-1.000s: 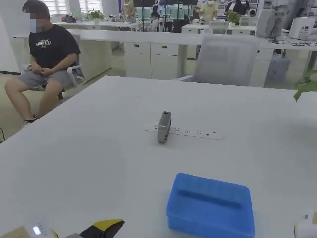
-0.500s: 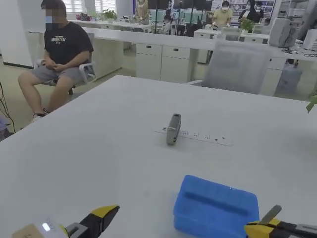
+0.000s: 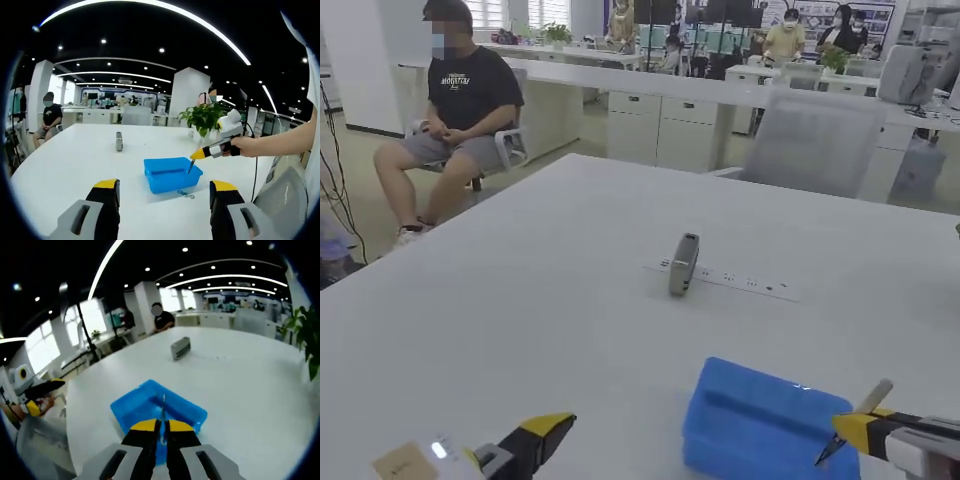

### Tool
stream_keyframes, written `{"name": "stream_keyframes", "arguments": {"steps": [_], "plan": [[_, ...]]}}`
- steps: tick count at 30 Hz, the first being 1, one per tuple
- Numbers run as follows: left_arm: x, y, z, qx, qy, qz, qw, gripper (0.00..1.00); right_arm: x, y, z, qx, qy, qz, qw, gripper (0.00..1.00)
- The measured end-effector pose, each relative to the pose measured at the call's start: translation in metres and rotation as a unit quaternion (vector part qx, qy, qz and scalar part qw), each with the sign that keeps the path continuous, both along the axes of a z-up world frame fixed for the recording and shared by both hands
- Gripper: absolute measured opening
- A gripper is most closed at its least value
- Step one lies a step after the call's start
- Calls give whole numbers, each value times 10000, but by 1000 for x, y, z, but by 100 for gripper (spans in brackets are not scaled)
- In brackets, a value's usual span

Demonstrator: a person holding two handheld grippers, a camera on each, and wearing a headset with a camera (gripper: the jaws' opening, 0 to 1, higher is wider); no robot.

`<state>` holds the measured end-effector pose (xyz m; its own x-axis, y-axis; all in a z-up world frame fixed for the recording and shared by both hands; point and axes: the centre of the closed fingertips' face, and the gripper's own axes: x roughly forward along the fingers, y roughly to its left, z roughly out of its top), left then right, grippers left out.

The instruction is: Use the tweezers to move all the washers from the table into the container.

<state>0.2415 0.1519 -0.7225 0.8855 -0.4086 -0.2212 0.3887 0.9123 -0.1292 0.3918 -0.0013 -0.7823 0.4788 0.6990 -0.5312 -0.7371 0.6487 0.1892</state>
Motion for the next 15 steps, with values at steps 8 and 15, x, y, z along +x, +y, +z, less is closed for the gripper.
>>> {"name": "stream_keyframes", "arguments": {"steps": [8, 15], "plan": [[0, 4, 0, -61, 26, 50, 10000, 71, 13, 1, -19, -250, 71, 71, 9996, 2], [0, 4, -2, -1, 51, 59, 10000, 71, 21, -1, -26, -330, 60, 138, 9993, 2]]}}
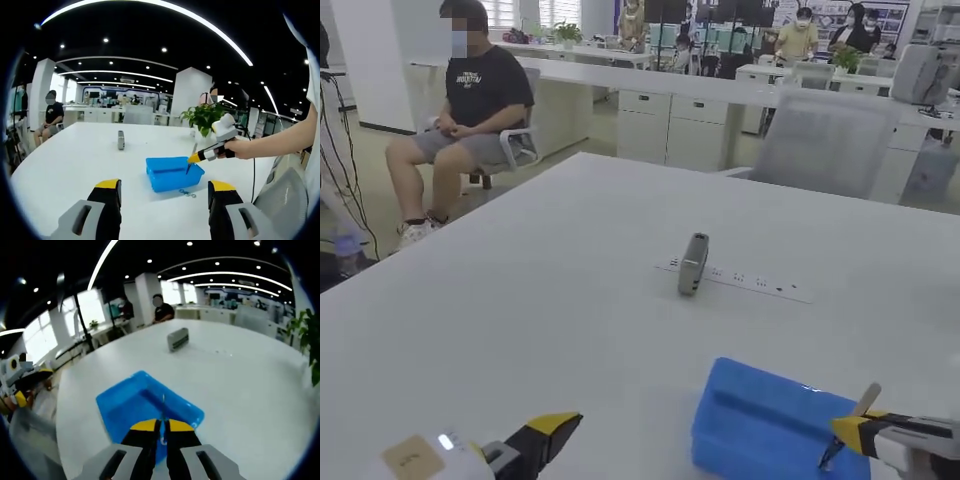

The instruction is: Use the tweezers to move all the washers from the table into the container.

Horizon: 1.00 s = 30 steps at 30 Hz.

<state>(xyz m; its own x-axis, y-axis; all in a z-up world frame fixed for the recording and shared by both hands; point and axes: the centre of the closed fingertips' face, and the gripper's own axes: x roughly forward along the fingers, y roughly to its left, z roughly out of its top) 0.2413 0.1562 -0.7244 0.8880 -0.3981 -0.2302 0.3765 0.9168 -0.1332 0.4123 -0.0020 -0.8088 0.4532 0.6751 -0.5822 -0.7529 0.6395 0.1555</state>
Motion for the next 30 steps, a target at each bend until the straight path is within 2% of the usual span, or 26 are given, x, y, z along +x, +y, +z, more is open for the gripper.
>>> {"name": "stream_keyframes", "arguments": {"steps": [9, 14, 18, 23, 30], "plan": [[0, 2, 0, -4, -3, 34, 10000, 70, -2, -1, 0, 85, 63, 14, 9999, 3], [0, 1, -2, 19, 25, 20, 10000, 70, -4, -3, 9, 195, 3, 2, 9998, 3], [0, 1, -2, 24, 43, -5, 10000, 69, -14, 2, 30, 340, -99, 76, 9993, 3], [0, 0, -3, 18, 46, -33, 10000, 69, -36, 10, 54, 585, -213, 191, 9979, 3], [-1, -1, -3, 21, 57, -69, 10000, 68, -67, 22, 65, 747, -137, 380, 9964, 3]]}}
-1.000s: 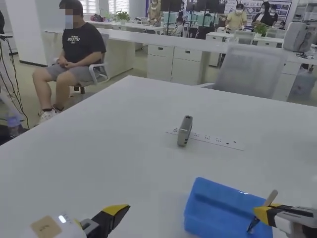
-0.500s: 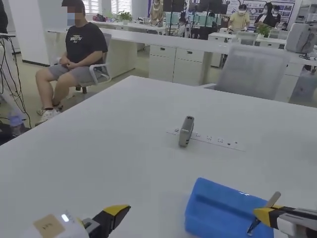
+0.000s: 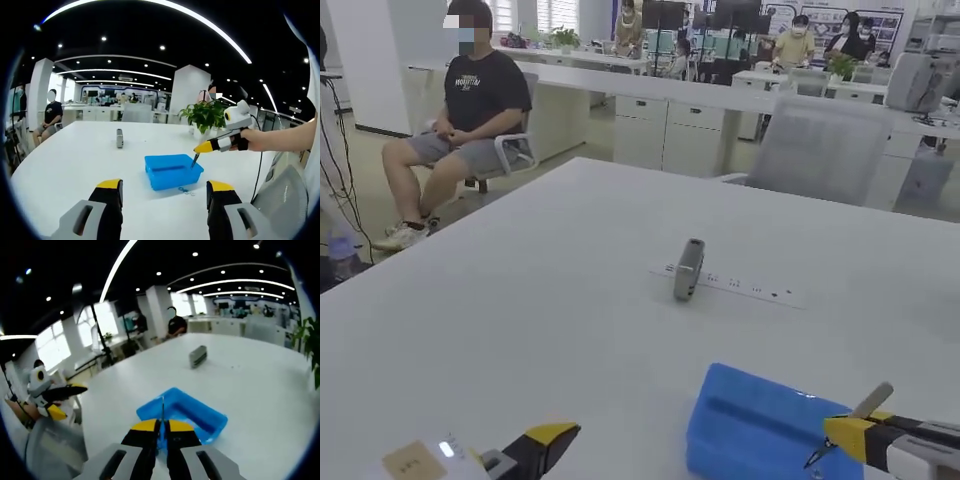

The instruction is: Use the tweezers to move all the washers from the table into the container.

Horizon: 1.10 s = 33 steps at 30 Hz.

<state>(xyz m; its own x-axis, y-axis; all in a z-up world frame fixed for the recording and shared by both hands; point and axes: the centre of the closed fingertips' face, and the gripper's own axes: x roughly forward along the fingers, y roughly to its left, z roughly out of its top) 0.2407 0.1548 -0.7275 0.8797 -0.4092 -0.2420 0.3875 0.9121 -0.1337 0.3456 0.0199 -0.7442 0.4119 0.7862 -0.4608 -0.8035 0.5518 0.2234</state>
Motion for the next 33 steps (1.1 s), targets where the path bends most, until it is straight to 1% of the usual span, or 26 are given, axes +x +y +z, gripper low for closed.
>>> {"name": "stream_keyframes", "arguments": {"steps": [5, 8, 10, 12, 13, 16, 21, 27, 29, 31, 33], "plan": [[0, 0, 0, -29, 3, 4, 10000, 68, -17, 6, -8, 16, 127, 145, 9998, 3], [0, 1, 0, -37, 14, 11, 10000, 68, -23, 6, -22, -84, 237, 203, 9995, 3], [0, 1, 0, -40, 16, 16, 10000, 68, -26, 7, -30, -86, 333, 209, 9992, 3], [0, 1, 0, -42, 18, 24, 10000, 67, -28, 7, -37, -122, 375, 220, 9990, 3], [0, 1, -1, -40, 28, 28, 10000, 67, -28, 8, -39, -130, 383, 226, 9989, 3], [0, 1, -1, -34, 28, 23, 10000, 67, -32, 9, -50, -233, 464, 304, 9982, 3], [-1, 1, -2, 31, 45, 4, 10000, 67, -37, 12, -56, -333, 456, 416, 9975, 3], [-1, 1, -3, 61, 57, -8, 10000, 67, -34, 10, -61, -420, 466, 376, 9973, 3], [-1, 1, -3, 67, 57, -3, 10000, 67, -34, 10, -63, -418, 508, 388, 9971, 3], [-1, 1, -3, 68, 60, 1, 10000, 67, -35, 9, -65, -511, 478, 421, 9967, 3], [-1, 1, -4, 76, 62, -2, 10000, 67, -34, 8, -66, -596, 345, 439, 9967, 3]]}}
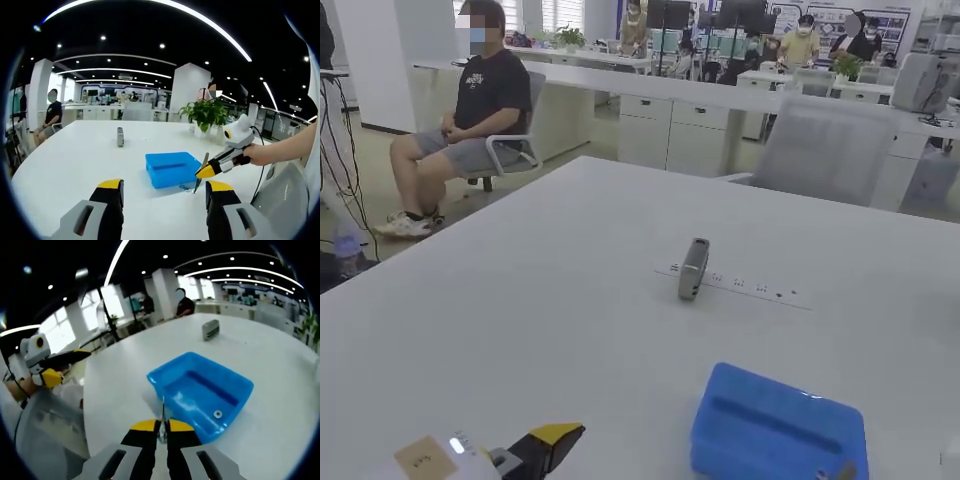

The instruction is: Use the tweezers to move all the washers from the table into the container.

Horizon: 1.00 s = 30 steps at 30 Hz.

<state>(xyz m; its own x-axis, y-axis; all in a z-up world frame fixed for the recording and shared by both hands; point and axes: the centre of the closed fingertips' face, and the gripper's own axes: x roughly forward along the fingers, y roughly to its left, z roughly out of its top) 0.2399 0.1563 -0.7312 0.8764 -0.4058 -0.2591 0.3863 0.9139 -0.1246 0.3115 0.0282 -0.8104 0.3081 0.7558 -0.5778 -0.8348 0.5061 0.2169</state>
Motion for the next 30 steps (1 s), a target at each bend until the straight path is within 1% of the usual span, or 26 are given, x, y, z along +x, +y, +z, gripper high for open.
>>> {"name": "stream_keyframes", "arguments": {"steps": [1, 5, 9, 11, 12, 15, 16, 17, 19, 21, 23, 25, 26, 27, 29, 30], "plan": [[0, 0, 0, 2, 3, -5, 10000, 66, 0, 0, 0, 13, -31, 13, 10000, 3], [0, 0, -1, 10, 9, -18, 10000, 66, -3, 2, 0, 49, 13, 77, 10000, 3], [0, 0, -1, 14, 18, -17, 10000, 66, -8, 4, 0, 6, -49, 199, 9998, 3], [0, 0, -1, 24, 19, -23, 10000, 66, -11, 5, 0, -107, -125, 316, 9994, 3], [0, 0, -1, 25, 21, -24, 10000, 66, -13, 6, 1, -121, -157, 352, 9992, 3], [0, 0, -1, 22, 22, -26, 10000, 65, -15, 8, 3, -69, -140, 374, 9992, 3], [-1, -1, -2, 22, 43, -36, 10000, 65, -16, 9, 1, -106, -138, 405, 9990, 3], [-1, -1, -2, 24, 48, -40, 10000, 65, -16, 10, 1, -118, -217, 448, 9987, 3], [-1, -1, -2, 36, 42, -50, 10000, 65, -17, 11, 1, -154, -231, 513, 9983, 3], [-1, -1, -2, 45, 46, -51, 10000, 65, -19, 12, 1, -323, -472, 745, 9956, 3], [-1, -1, -3, 47, 48, -47, 10000, 65, -21, 14, 1, -438, -605, 873, 9934, 3], [-1, -1, -3, 52, 46, -49, 10000, 65, -20, 15, 1, -486, -666, 854, 9929, 3], [-1, -1, -3, 59, 48, -49, 10000, 65, -19, 14, 1, -467, -679, 831, 9931, 3], [-1, -1, -3, 60, 49, -47, 10000, 65, -18, 15, 1, -446, -672, 806, 9935, 3], [-1, -1, -3, 63, 54, -42, 10000, 65, -17, 15, 1, -365, -579, 763, 9947, 3], [-1, -1, -3, 62, 57, -40, 10000, 64, -16, 14, 1, -372, -585, 757, 9947, 3]]}}
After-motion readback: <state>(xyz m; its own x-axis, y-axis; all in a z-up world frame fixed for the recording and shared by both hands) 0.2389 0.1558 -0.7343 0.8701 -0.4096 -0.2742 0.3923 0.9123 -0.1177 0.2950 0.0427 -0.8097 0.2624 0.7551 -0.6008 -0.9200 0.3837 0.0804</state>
